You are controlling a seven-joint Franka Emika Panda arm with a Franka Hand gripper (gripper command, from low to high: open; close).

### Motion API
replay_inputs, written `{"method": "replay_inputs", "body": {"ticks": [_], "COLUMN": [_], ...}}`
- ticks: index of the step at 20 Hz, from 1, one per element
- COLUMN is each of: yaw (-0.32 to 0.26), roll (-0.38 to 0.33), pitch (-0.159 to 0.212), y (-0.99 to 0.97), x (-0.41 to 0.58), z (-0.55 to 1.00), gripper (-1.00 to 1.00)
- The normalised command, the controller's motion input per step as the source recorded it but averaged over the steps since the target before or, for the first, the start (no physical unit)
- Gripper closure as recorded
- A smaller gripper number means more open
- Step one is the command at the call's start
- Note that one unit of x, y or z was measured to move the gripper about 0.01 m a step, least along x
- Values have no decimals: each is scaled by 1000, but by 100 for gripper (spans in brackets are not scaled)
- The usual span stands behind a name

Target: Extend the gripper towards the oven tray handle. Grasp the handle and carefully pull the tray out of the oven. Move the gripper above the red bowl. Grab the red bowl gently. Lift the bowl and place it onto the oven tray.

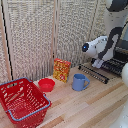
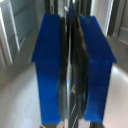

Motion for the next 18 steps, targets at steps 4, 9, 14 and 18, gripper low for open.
{"method": "replay_inputs", "body": {"ticks": [4,9,14,18], "yaw": [1,0,0,6], "roll": [230,201,115,17], "pitch": [35,29,7,2], "y": [619,771,892,491], "x": [11,74,34,80], "z": [36,7,-30,-3], "gripper": [100,100,100,-100]}}
